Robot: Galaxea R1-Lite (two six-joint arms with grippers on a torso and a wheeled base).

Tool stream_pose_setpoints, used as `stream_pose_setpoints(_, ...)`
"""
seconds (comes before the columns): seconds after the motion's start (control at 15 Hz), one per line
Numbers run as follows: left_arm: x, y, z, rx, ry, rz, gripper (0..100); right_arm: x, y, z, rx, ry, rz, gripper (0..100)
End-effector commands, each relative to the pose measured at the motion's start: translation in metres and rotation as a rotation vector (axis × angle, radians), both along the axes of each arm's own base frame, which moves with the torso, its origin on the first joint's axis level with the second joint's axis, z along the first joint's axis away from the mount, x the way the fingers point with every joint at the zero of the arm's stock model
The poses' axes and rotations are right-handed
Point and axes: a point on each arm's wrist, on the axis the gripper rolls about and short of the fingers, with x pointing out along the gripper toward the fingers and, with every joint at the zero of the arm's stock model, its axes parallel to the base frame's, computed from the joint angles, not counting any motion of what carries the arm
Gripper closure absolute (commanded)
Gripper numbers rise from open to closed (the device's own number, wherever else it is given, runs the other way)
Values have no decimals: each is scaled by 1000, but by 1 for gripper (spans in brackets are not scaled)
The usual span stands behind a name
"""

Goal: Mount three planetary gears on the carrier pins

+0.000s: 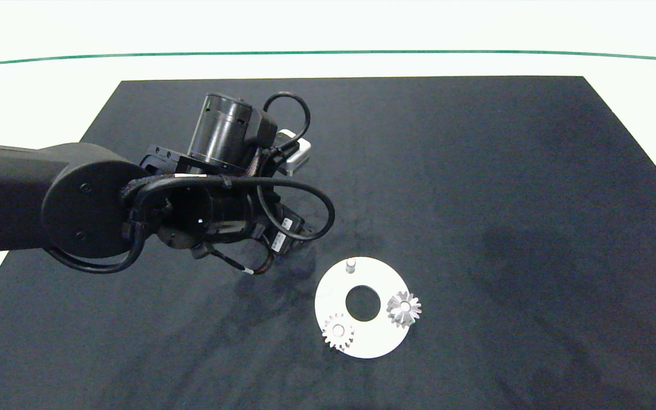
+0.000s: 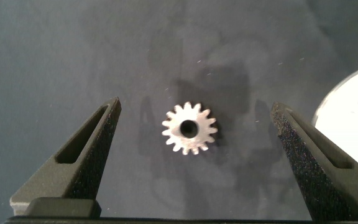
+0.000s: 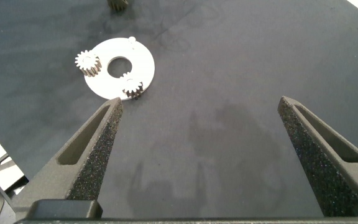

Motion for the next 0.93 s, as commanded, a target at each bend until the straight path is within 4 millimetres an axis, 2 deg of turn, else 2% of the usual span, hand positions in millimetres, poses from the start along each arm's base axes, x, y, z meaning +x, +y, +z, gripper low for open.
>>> stream_pose_setpoints(0.07,7,8,-3,4,7,32,0,0,0,0,-4,1,1,0)
stream_pose_setpoints(0.47,14,19,-7,-4,29,73,0,0,0,-1,-5,2,1,0)
stream_pose_setpoints(0.93,11,3,-19,-60,78,77,0,0,0,-1,-5,3,1,0)
